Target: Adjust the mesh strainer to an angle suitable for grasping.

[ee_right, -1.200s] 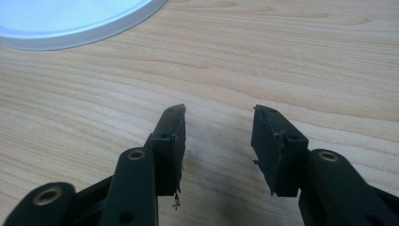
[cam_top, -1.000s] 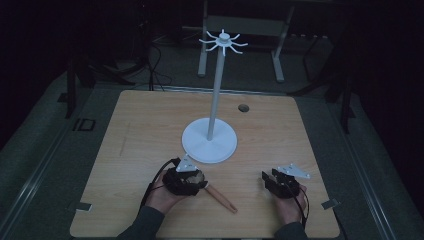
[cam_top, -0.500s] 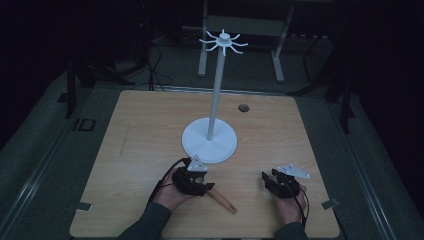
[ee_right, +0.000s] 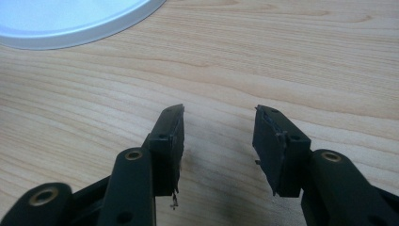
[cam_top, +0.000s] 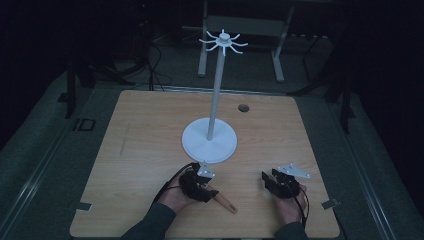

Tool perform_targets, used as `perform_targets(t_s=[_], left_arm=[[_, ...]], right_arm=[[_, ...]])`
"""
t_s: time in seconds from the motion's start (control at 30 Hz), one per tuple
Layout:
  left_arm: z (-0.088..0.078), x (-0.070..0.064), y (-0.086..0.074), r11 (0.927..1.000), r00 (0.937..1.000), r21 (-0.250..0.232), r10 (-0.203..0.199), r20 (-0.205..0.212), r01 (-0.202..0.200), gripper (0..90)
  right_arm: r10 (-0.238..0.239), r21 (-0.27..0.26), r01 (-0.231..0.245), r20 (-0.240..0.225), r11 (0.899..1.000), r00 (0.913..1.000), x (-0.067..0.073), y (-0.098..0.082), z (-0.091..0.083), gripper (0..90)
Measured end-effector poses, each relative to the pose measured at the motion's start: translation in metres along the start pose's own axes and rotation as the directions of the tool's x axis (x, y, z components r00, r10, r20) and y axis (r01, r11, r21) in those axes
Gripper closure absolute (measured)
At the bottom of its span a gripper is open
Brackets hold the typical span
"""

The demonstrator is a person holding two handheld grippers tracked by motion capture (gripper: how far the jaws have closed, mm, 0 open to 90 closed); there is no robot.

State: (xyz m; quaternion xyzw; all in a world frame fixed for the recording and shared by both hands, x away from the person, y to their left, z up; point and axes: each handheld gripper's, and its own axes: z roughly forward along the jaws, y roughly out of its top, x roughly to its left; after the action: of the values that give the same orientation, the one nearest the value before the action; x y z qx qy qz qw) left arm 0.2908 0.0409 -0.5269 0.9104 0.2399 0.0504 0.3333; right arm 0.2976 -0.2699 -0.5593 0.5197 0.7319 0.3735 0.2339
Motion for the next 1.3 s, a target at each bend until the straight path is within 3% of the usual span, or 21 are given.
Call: perform_targets(t_s=[0.13,0.4,0.5,0.57,0.77,1.13,1.3], left_arm=[[0.004,-0.003,0.000,0.9991,0.9995,0.027,0.032,0.004,-0.032,38.4],[0.009,-0.001,0.003,0.9977,0.9991,0.058,0.037,-0.022,-0.036,35.9],[0.011,0.001,0.004,0.9971,0.9989,0.069,0.035,-0.033,-0.032,39.5],[0.010,0.003,0.005,0.9982,0.9984,0.059,0.006,-0.056,-0.003,46.3],[0.008,0.009,0.007,0.9976,0.9961,0.060,-0.030,-0.084,0.035,57.6],[0.002,0.018,0.014,0.9906,0.9895,0.105,-0.074,-0.124,0.087,70.2],[0.004,0.019,0.023,0.9910,0.9911,0.118,-0.047,-0.124,0.062,68.5]], right_arm=[[-0.002,0.002,0.002,0.001,1.000,1.0000,0.000,0.000,0.000,53.1],[-0.016,0.004,0.016,0.005,1.000,0.9999,0.001,0.000,0.000,52.9],[-0.017,0.005,0.017,0.005,1.000,0.9998,0.002,0.000,0.000,52.9],[-0.020,0.005,0.020,0.006,1.000,0.9998,0.002,0.000,0.001,52.9],[-0.021,0.004,0.021,0.006,1.000,0.9998,0.002,0.000,0.000,52.8],[-0.020,0.007,0.020,0.005,1.000,0.9998,0.002,0.000,0.001,52.7],[-0.021,0.009,0.021,0.005,1.000,0.9998,0.002,0.000,0.001,52.5]])
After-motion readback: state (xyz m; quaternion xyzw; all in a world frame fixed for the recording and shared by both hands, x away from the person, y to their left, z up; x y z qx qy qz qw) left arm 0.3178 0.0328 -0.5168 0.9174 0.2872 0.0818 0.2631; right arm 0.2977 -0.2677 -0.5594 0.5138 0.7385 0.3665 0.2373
